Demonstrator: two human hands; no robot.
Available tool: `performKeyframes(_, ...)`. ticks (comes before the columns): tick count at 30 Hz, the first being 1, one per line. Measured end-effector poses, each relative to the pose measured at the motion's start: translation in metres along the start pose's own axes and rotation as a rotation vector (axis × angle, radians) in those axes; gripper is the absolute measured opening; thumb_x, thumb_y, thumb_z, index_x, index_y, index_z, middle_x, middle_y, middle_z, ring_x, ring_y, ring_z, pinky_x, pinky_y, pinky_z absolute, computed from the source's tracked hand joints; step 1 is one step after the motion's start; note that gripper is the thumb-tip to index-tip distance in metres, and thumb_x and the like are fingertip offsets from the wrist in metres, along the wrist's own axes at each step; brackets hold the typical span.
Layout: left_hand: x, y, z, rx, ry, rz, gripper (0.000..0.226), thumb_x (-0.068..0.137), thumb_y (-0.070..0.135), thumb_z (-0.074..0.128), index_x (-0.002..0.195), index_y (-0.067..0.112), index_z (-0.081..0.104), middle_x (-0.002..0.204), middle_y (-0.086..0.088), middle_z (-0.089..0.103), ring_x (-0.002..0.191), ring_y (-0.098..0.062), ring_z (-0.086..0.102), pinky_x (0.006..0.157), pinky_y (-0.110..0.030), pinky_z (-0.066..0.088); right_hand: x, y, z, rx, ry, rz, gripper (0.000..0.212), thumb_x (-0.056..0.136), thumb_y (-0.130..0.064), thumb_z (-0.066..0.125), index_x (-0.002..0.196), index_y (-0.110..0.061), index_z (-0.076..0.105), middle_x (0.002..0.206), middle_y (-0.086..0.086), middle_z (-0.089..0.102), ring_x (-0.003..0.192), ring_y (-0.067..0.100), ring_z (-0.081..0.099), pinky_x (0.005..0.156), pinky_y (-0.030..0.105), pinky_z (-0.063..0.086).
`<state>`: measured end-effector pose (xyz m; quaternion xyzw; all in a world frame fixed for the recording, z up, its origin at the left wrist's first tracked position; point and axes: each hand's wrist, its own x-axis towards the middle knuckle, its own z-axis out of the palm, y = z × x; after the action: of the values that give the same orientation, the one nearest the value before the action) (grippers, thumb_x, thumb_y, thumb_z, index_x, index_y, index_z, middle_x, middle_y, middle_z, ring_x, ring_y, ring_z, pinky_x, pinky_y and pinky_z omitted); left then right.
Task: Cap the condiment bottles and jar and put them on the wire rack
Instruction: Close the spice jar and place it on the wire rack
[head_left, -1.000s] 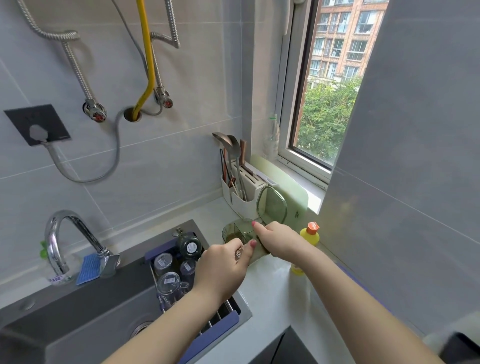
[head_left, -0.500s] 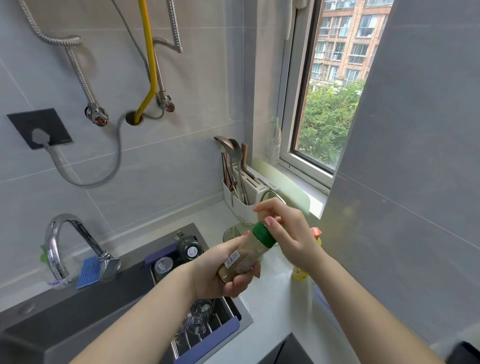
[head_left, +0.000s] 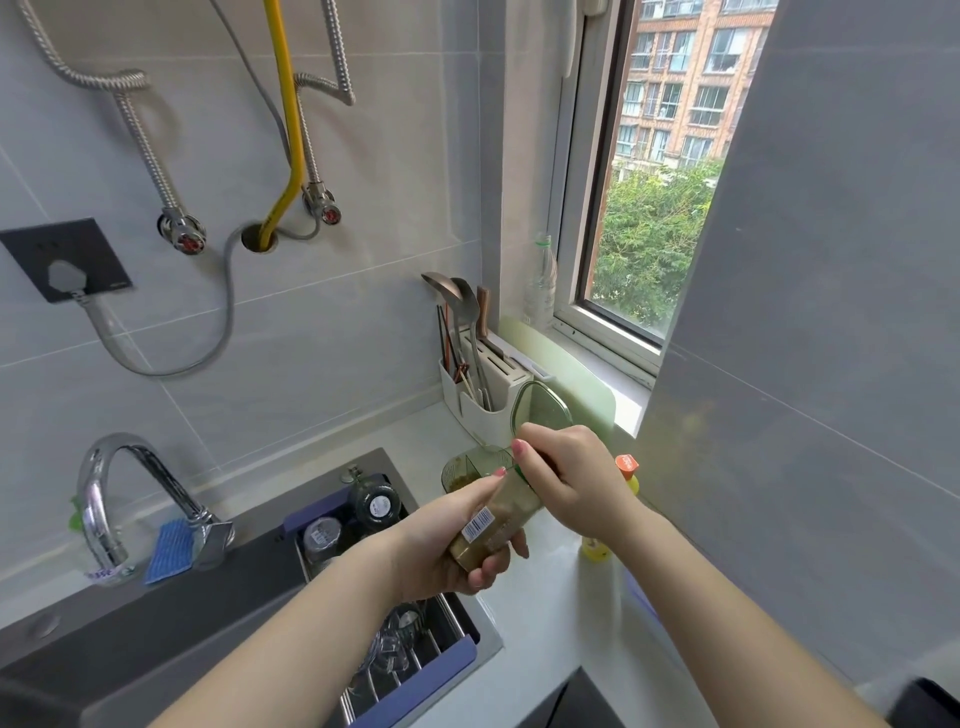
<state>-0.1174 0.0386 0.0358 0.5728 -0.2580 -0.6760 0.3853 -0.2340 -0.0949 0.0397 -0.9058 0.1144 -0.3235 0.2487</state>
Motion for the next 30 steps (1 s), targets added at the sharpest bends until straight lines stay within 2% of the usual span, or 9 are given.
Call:
performKeyframes(4, 0.008, -0.002, 0.008, 0.177, 0.324, 0.145, 0.07, 0.096, 0.064, 0.033, 0.078, 0.005, 0.067, 0.053, -0.009, 0.055, 0.041, -0.018, 0.049, 0.048, -0.025, 0.035, -0.002, 0.012, 0.008, -0.067, -0.078, 0.173, 0.043, 0.094, -0.044, 0.032, 0.063, -0.015, 0.037, 0.048, -0.002, 0.035, 0.046, 0.02, 0.034, 0.05, 0.05, 0.038)
performKeyframes(7, 0.011, -0.004, 0.012, 0.307, 0.504, 0.32, 0.062, 0.099, 0.056, 0.037, 0.071, 0.005, 0.059, 0.055, -0.014, 0.056, 0.039, -0.02, 0.054, 0.046, -0.028, 0.043, -0.001, 0.014, 0.012, -0.025, -0.106, 0.265, 0.042, 0.093, -0.042, 0.033, 0.06, -0.016, 0.035, 0.048, -0.003, 0.035, 0.048, 0.018, 0.032, 0.051, 0.045, 0.034)
performKeyframes(9, 0.013, -0.007, 0.013, 0.489, 0.646, 0.404, 0.06, 0.099, 0.054, 0.036, 0.064, 0.008, 0.053, 0.054, -0.014, 0.06, 0.04, -0.019, 0.058, 0.045, -0.028, 0.049, 0.001, 0.012, 0.013, 0.023, -0.121, 0.344, 0.041, 0.093, -0.039, 0.034, 0.057, -0.02, 0.029, 0.048, -0.005, 0.032, 0.05, 0.016, 0.03, 0.053, 0.039, 0.029)
performKeyframes(13, 0.016, -0.015, 0.008, 0.855, 0.896, 0.479, 0.063, 0.094, 0.066, 0.028, 0.066, 0.014, 0.053, 0.055, -0.005, 0.064, 0.061, -0.027, 0.065, 0.06, -0.037, 0.054, 0.007, 0.005, 0.014, 0.052, -0.193, 0.482, 0.047, 0.099, -0.031, 0.037, 0.055, -0.019, 0.026, 0.05, -0.006, 0.029, 0.052, 0.017, 0.028, 0.057, 0.034, 0.025)
performKeyframes(17, 0.017, -0.017, 0.009, 1.017, 0.954, 0.494, 0.059, 0.095, 0.063, 0.03, 0.074, 0.015, 0.056, 0.058, -0.002, 0.056, 0.072, -0.033, 0.061, 0.064, -0.037, 0.052, 0.011, 0.002, 0.014, 0.094, -0.311, 0.678, 0.047, 0.1, -0.033, 0.035, 0.057, -0.015, 0.031, 0.053, 0.0, 0.038, 0.053, 0.019, 0.034, 0.058, 0.033, 0.028)
performKeyframes(21, 0.018, -0.023, 0.007, 1.15, 0.985, 0.492, 0.058, 0.093, 0.066, 0.026, 0.072, 0.017, 0.051, 0.064, -0.005, 0.063, 0.075, -0.036, 0.063, 0.065, -0.036, 0.051, 0.013, -0.002, 0.013, 0.123, -0.428, 0.904, 0.036, 0.095, -0.026, 0.031, 0.063, -0.011, 0.039, 0.057, 0.007, 0.045, 0.049, 0.019, 0.035, 0.05, 0.027, 0.028)
performKeyframes(25, 0.017, -0.025, 0.009, 1.212, 1.011, 0.459, 0.054, 0.095, 0.064, 0.027, 0.073, 0.019, 0.047, 0.071, -0.007, 0.067, 0.079, -0.036, 0.064, 0.065, -0.035, 0.048, 0.014, -0.007, 0.011, 0.093, -0.519, 0.94, 0.031, 0.095, -0.019, 0.027, 0.066, -0.01, 0.037, 0.058, 0.011, 0.042, 0.048, 0.019, 0.033, 0.046, 0.026, 0.025)
performKeyframes(27, 0.018, -0.026, 0.008, 1.175, 1.011, 0.44, 0.059, 0.094, 0.066, 0.028, 0.073, 0.016, 0.051, 0.069, -0.006, 0.066, 0.077, -0.035, 0.064, 0.064, -0.035, 0.05, 0.014, -0.008, 0.011, 0.103, -0.505, 0.946, 0.038, 0.097, -0.026, 0.026, 0.066, -0.009, 0.039, 0.057, 0.011, 0.044, 0.047, 0.02, 0.034, 0.046, 0.026, 0.027)
performKeyframes(30, 0.018, -0.022, 0.003, 0.923, 0.914, 0.399, 0.065, 0.093, 0.066, 0.031, 0.064, 0.012, 0.052, 0.057, -0.006, 0.064, 0.062, -0.026, 0.067, 0.062, -0.036, 0.054, 0.015, -0.005, 0.013, 0.156, -0.387, 0.931, 0.062, 0.098, -0.059, 0.021, 0.073, -0.011, 0.053, 0.064, 0.01, 0.057, 0.05, 0.022, 0.05, 0.047, 0.027, 0.042)
